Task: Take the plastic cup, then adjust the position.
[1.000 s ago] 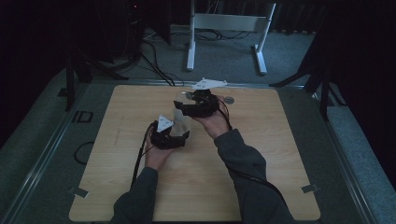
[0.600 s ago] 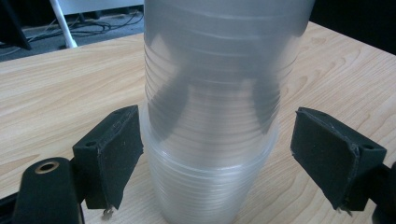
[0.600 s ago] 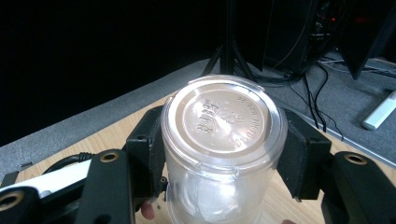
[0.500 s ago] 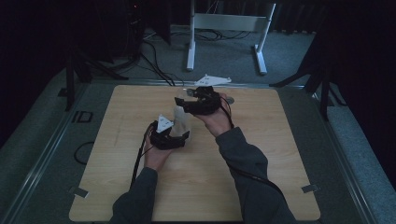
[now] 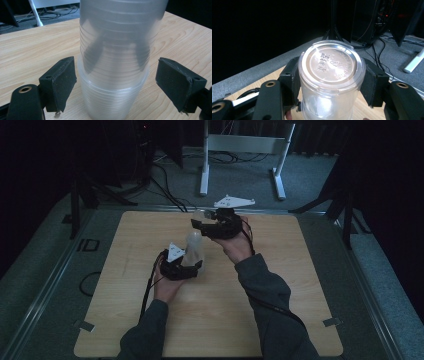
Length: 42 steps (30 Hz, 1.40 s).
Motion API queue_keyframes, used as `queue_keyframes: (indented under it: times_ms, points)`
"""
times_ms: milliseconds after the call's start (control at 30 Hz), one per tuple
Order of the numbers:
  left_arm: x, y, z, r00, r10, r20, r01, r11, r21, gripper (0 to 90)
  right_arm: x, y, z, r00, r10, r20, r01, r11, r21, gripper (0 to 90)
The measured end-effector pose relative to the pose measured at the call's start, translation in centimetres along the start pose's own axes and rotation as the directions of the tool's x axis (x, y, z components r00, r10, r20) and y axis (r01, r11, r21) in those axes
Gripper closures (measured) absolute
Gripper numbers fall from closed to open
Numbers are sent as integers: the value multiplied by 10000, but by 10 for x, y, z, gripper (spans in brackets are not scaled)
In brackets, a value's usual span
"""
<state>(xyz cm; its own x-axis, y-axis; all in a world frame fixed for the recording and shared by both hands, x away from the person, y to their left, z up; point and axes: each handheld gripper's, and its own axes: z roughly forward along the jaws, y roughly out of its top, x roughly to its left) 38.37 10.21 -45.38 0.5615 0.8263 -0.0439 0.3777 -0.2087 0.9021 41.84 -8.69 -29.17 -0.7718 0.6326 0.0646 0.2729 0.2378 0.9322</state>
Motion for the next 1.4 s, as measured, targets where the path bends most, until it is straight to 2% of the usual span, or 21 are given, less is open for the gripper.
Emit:
queue_keyframes:
  times_ms: [367, 600, 767, 1000, 1200, 1400]
  points:
    - [1, 1, -3, 9999, -119, -69, 118, 9999, -108, 166, -17, 0, -15, 9990, 199, 405, -197, 9998, -62, 410]
    - [2, 2, -6, 9999, -120, -10, 120, 9998, -133, 165, -24, -1, -23, 9981, 136, 606, -134, 9999, -42, 410]
    - [0, 0, -8, 9999, 57, -139, -58, 9999, -93, 159, -37, -13, -29, 9952, 372, 903, -374, 9993, 8, 410]
    - [4, -1, -9, 9995, -266, -179, 264, 9996, -129, 156, -45, -19, -39, 9925, 393, 1156, -400, 9992, 32, 410]
    - [3, -1, -14, 9994, -249, -243, 244, 9995, -200, 152, -53, -24, -49, 9893, 497, 1372, -503, 9987, 6, 410]
    - [-1, -2, -21, 9994, -257, -225, 247, 9988, -419, 151, -63, -37, -59, 9841, 641, 1655, -672, 9977, 133, 410]
